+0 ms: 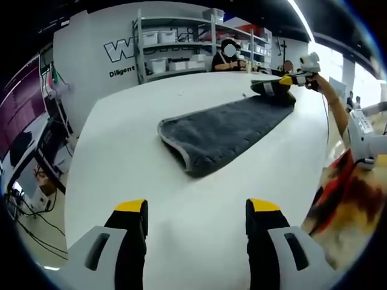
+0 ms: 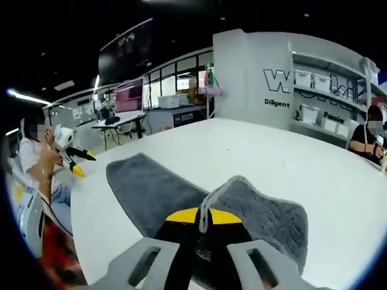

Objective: Fold the towel on the table until its edges align and the towel forms a compact rectangular stack.

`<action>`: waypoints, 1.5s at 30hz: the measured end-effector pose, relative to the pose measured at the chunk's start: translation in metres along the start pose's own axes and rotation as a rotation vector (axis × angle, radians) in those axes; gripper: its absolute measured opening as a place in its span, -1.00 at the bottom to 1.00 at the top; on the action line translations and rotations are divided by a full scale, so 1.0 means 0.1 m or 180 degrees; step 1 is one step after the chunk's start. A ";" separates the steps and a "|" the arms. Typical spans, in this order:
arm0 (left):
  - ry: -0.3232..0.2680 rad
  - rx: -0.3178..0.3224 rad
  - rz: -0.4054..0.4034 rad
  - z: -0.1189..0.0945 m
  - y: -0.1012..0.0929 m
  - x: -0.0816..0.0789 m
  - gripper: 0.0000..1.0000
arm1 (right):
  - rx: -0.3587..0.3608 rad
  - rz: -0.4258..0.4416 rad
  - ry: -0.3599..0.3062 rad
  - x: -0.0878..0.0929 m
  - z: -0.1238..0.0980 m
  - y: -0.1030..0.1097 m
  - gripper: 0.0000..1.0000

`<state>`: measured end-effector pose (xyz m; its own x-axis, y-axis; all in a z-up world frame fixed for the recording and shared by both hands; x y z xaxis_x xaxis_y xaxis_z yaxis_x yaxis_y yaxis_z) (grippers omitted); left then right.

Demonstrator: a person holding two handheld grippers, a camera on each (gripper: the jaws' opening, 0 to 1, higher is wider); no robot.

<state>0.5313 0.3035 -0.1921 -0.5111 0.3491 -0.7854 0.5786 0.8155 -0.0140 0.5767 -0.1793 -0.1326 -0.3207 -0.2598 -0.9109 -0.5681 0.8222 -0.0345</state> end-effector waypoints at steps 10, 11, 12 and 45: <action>-0.0030 -0.0038 -0.0050 -0.06 0.03 0.07 0.29 | -0.0225 0.0018 -0.0128 -0.21 0.14 0.21 -0.98; -0.0031 -0.0039 -0.0051 -0.06 0.02 0.07 0.29 | -0.0231 0.0010 -0.0130 -0.22 0.15 0.22 -0.98; -0.0031 -0.0042 -0.0052 -0.07 0.02 0.08 0.29 | -0.0255 -0.0009 -0.0133 -0.24 0.16 0.24 -0.98; -0.0105 0.0057 -0.0063 -0.02 -0.09 0.03 0.53 | -0.0873 -0.0330 -0.0423 -1.00 0.73 0.86 -0.98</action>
Point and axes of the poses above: the point that each gripper's makers call its tool centre point, and the gripper's own axes: z roughly forward along the fingers, y roughly to its left, x roughly out of its underside, the point moved 5 cm from there along -z, roughly backward along the fingers, and after that the axes turned 4 degrees about -z, right-handed, at the moved point
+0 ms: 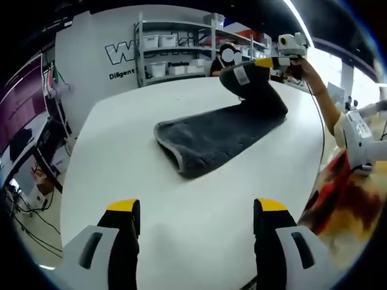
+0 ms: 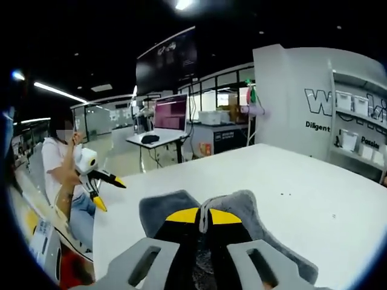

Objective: Fold the towel on the table until its edges align and the towel forms a compact rectangular stack.

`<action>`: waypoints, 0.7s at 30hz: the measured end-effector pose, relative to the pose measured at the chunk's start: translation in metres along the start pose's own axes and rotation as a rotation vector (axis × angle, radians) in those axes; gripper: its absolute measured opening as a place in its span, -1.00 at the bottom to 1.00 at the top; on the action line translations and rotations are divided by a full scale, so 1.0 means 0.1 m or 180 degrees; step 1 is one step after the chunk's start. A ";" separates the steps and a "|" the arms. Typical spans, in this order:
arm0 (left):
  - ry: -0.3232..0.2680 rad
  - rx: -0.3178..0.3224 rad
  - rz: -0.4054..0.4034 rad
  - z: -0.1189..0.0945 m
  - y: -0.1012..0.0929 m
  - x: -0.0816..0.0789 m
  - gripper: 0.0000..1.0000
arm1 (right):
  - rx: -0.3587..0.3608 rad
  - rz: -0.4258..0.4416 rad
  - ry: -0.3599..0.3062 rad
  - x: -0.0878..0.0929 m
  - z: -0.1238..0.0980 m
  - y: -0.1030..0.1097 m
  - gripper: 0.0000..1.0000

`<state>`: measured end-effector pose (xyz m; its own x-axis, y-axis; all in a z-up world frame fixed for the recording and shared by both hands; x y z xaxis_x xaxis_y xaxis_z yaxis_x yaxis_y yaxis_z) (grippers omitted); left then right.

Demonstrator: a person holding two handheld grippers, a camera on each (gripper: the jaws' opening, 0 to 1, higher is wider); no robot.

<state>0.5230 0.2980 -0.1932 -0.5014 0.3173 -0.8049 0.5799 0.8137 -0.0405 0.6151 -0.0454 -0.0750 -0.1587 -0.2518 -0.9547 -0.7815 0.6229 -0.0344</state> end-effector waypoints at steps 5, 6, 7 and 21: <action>0.0003 0.0015 -0.0025 -0.02 0.04 0.03 0.52 | -0.0078 -0.0025 -0.0053 -0.12 0.13 0.06 -0.98; 0.0000 0.0016 -0.0026 -0.03 0.05 0.04 0.52 | -0.0097 -0.0032 -0.0064 -0.15 0.17 0.08 -0.98; -0.0010 0.0014 -0.0031 -0.04 0.05 0.04 0.53 | -0.0114 -0.0041 -0.0068 -0.16 0.20 0.10 -0.98; -0.0052 -0.0013 -0.0099 -0.11 0.09 0.13 0.52 | -0.0356 -0.0138 -0.0108 -0.39 0.55 0.36 -0.98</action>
Point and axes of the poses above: the point that each gripper's makers call its tool centre point, and the gripper's own axes: z roughly forward along the fingers, y roughly to its left, x roughly out of its underside, the point moved 5 cm from there along -z, roughly backward along the fingers, and after that the axes turned 4 degrees about -z, right-handed, at the moved point
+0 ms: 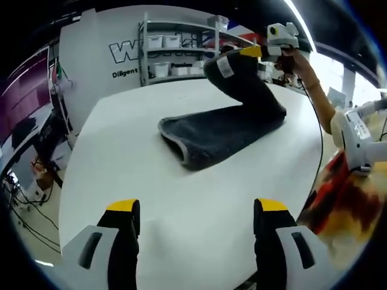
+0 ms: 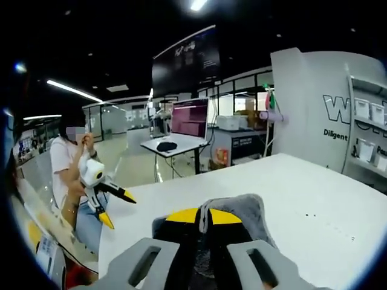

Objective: Fold the towel on the table until its edges align and the towel forms a compact rectangular stack.

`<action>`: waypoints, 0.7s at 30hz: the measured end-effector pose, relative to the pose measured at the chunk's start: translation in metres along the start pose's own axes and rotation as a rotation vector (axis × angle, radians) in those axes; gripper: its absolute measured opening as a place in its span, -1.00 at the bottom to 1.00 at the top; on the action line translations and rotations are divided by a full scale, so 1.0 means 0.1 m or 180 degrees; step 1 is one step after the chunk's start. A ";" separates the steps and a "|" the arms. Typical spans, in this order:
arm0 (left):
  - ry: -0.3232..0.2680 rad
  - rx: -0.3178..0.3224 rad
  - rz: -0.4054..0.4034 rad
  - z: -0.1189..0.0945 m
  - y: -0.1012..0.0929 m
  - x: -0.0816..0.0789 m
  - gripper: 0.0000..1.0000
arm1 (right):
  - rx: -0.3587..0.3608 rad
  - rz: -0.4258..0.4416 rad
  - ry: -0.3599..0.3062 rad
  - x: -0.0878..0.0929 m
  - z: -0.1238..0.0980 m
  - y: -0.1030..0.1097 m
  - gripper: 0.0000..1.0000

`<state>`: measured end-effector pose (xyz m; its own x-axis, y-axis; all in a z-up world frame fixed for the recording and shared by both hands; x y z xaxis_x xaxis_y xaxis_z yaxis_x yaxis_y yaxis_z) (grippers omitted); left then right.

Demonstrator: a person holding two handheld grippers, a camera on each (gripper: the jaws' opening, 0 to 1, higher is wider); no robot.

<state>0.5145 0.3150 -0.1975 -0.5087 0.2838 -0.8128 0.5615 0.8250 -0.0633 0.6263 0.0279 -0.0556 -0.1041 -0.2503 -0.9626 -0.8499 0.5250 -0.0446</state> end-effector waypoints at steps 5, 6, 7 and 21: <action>-0.0031 -0.0005 -0.0015 -0.03 0.01 0.00 0.52 | -0.0073 -0.0018 -0.0082 -0.12 0.11 0.08 -0.98; -0.0032 -0.0004 -0.0017 -0.03 0.00 0.00 0.52 | -0.0094 -0.0029 -0.0099 -0.15 0.15 0.10 -0.98; -0.0032 -0.0003 -0.0017 -0.03 0.00 0.01 0.52 | -0.0113 -0.0042 -0.0104 -0.16 0.17 0.12 -0.98; -0.0027 -0.0082 -0.0070 -0.10 0.04 0.03 0.51 | -0.0285 -0.0286 -0.0009 -0.16 0.83 0.37 -0.97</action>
Point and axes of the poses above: the point that each gripper's makers call its tool centre point, and the gripper's own axes: z roughly forward along the fingers, y roughly to its left, x roughly out of its underside, the point moved 5 cm from there along -z, roughly backward along the fingers, and after that the axes turned 4 degrees about -z, right-handed, at the moved point
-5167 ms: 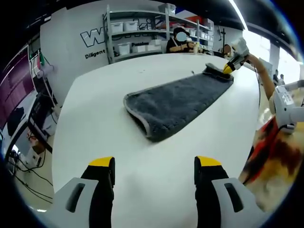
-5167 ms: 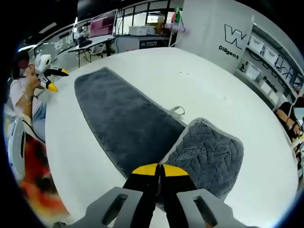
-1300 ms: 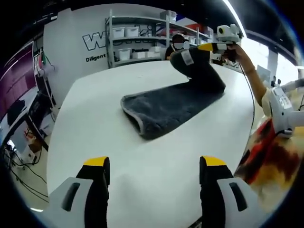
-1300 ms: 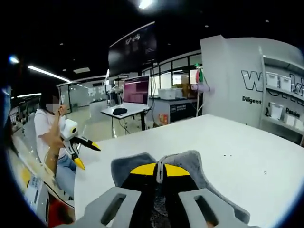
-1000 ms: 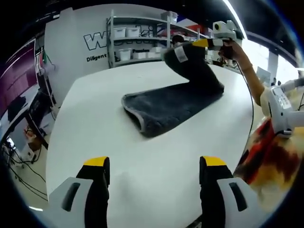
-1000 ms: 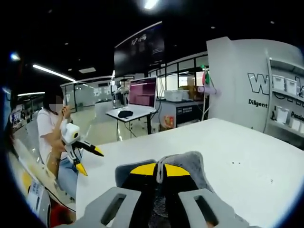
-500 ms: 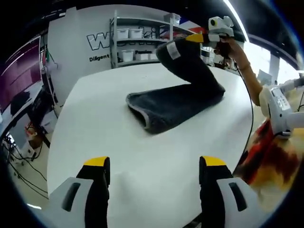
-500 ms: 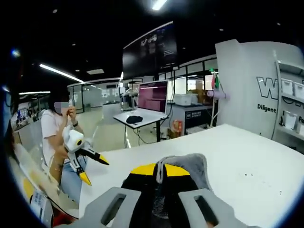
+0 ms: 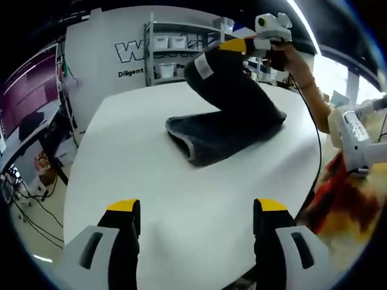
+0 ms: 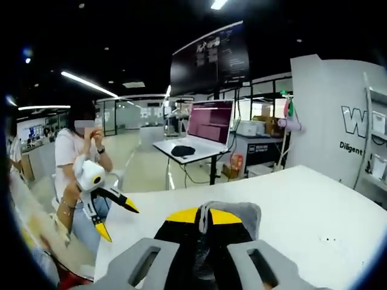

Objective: Fold the towel on the table until its edges align and the towel forms a compact rectangular stack.

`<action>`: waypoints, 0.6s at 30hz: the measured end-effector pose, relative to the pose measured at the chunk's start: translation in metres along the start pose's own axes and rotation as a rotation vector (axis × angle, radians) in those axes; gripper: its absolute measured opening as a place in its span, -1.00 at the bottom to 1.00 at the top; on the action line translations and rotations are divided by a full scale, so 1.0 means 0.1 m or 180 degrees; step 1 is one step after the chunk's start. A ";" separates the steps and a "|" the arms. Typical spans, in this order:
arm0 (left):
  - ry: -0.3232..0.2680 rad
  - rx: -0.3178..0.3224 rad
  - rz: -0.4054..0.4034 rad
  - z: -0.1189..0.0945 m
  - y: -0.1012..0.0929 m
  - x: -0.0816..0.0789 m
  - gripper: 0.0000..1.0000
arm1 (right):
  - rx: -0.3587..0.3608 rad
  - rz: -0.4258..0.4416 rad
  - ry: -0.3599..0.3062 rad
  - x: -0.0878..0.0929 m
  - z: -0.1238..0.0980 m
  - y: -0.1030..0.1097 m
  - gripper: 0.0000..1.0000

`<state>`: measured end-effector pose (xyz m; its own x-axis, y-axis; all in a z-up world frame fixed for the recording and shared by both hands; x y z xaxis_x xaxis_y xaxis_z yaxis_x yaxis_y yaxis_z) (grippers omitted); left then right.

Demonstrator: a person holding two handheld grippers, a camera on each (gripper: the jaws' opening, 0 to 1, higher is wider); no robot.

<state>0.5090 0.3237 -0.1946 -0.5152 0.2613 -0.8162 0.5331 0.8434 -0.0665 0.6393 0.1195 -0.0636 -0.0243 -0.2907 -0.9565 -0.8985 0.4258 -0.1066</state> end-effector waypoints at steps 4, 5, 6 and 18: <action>0.0010 -0.0002 0.0007 -0.01 -0.01 0.00 0.50 | -0.0041 0.0035 0.0041 0.10 0.20 0.07 -0.97; 0.0010 -0.0006 0.0008 -0.01 -0.01 0.00 0.50 | -0.0062 -0.0045 0.0121 0.16 0.27 0.10 -0.97; 0.0012 -0.0013 0.0006 -0.02 0.00 0.01 0.50 | -0.0071 -0.0075 0.0158 0.20 0.31 0.12 -0.97; 0.0062 0.0000 -0.0006 0.02 -0.01 0.03 0.49 | -0.0473 0.0040 0.0588 0.73 0.80 0.44 -0.93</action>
<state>0.5076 0.3227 -0.1981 -0.5294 0.2688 -0.8047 0.5321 0.8439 -0.0682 0.6334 0.1856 -0.1600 -0.1035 -0.4439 -0.8901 -0.9520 0.3035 -0.0407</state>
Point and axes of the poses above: the point that each gripper's makers call its tool centre point, and the gripper's own axes: z roughly forward along the fingers, y roughly to its left, x roughly out of its underside, the point moved 5 cm from there along -z, roughly backward along the fingers, and after that the axes turned 4 degrees about -z, right-handed, at the moved point
